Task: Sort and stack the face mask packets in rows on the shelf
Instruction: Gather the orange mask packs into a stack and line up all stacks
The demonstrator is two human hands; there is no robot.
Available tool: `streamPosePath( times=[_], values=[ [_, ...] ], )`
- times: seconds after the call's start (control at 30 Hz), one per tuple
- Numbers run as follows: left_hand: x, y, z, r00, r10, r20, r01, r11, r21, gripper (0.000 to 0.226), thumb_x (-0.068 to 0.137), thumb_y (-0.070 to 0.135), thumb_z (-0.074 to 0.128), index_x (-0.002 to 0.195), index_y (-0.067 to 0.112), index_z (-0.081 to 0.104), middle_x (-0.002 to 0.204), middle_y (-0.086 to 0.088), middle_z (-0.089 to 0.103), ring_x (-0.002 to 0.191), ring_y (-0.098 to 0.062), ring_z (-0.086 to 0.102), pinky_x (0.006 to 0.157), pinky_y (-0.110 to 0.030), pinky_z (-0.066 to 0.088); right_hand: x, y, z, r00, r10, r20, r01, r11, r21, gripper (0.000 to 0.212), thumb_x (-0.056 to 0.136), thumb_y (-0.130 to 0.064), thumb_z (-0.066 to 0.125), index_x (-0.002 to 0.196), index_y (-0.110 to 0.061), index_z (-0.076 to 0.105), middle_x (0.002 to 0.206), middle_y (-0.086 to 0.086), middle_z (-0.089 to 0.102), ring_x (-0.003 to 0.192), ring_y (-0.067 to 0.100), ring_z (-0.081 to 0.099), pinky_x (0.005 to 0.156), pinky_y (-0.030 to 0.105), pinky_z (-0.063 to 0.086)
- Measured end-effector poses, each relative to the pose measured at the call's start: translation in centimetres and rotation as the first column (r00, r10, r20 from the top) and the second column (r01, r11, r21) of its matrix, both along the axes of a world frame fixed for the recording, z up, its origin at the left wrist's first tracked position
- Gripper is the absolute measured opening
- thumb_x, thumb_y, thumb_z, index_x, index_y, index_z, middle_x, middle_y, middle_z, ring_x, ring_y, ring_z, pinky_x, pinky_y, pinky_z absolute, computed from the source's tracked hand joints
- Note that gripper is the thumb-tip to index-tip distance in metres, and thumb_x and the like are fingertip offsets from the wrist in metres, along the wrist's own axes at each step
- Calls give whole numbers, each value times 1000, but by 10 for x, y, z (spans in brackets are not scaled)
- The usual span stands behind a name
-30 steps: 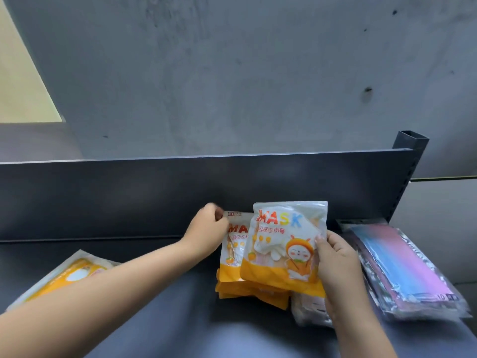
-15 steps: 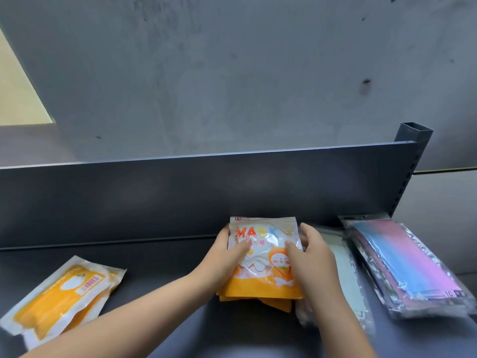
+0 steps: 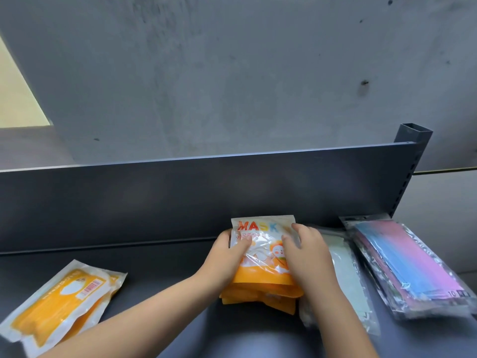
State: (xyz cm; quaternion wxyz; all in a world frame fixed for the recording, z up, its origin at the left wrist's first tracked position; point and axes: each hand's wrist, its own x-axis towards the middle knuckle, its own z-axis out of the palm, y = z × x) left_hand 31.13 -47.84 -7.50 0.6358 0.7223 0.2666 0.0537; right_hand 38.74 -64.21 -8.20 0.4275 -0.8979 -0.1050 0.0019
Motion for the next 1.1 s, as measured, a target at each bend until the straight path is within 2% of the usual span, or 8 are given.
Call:
streamPosePath(
  times=[0.27, 0.37, 0.43, 0.5, 0.57, 0.63, 0.8, 1.1],
  values=[
    [5, 4, 2, 997, 20, -70, -20, 1000, 6, 57, 103, 50, 54, 151, 22, 41, 120, 4, 67, 105, -18, 72, 90, -39, 62, -6, -2, 0, 986, 95, 135, -67, 978, -198, 44, 102, -43, 43, 129, -16, 64, 137, 3, 59, 129, 25, 52, 104, 40, 44],
    [-1, 10, 7, 996, 27, -87, -11, 983, 184, 81, 93, 67, 51, 158, 21, 34, 146, -1, 60, 127, -21, 63, 104, -43, 55, -14, 1, 2, 968, 134, 212, -79, 965, -250, 41, 103, -41, 48, 128, -14, 64, 140, 7, 60, 133, 28, 50, 110, 43, 41],
    [-10, 16, 12, 991, 0, -137, 75, 837, 542, 85, 96, 68, 46, 163, 21, 26, 167, -2, 37, 151, -24, 39, 121, -45, 38, -19, 7, 6, 952, 174, 252, -113, 965, -238, 43, 104, -40, 51, 136, -15, 62, 148, 5, 57, 141, 25, 45, 115, 39, 36],
    [-21, 26, 19, 990, 1, -138, 114, 549, 828, 79, 101, 65, 41, 163, 18, 27, 171, -1, 29, 159, -23, 22, 126, -42, 26, -24, 14, 9, 931, 224, 288, -163, 962, -219, 48, 104, -41, 51, 146, -17, 56, 155, 2, 52, 149, 21, 38, 121, 36, 31],
    [-35, 34, 29, 992, 13, -127, 115, 336, 935, 77, 101, 66, 36, 162, 19, 30, 171, 0, 29, 161, -24, 16, 128, -44, 19, -32, 23, 10, 918, 256, 304, -206, 960, -187, 52, 104, -43, 50, 150, -19, 53, 158, 0, 49, 153, 19, 34, 123, 36, 29],
    [-49, 43, 33, 990, 27, -141, 130, 254, 958, 78, 100, 68, 29, 162, 20, 30, 172, 1, 27, 162, -23, 13, 129, -45, 14, -42, 32, 13, 910, 274, 311, -234, 959, -160, 56, 102, -47, 47, 150, -19, 53, 158, 0, 49, 154, 18, 33, 124, 37, 30],
    [-83, 63, 32, 986, 17, -164, 155, 251, 955, 95, 86, 74, 5, 163, 24, 28, 172, 5, 26, 162, -21, 12, 129, -43, 13, -66, 56, 17, 892, 316, 323, -283, 948, -147, 61, 99, -51, 42, 151, -20, 52, 158, -3, 48, 155, 16, 30, 125, 35, 27],
    [-136, 95, 2, 985, 130, -117, 64, 354, 933, 86, 91, 69, 16, 157, 21, 43, 164, 3, 43, 159, -20, 24, 128, -42, 18, -118, 100, 6, 882, 373, 287, -393, 920, 10, 51, 106, -40, 51, 155, -27, 45, 163, -13, 40, 156, 0, 17, 116, 9, 8]
  ],
)
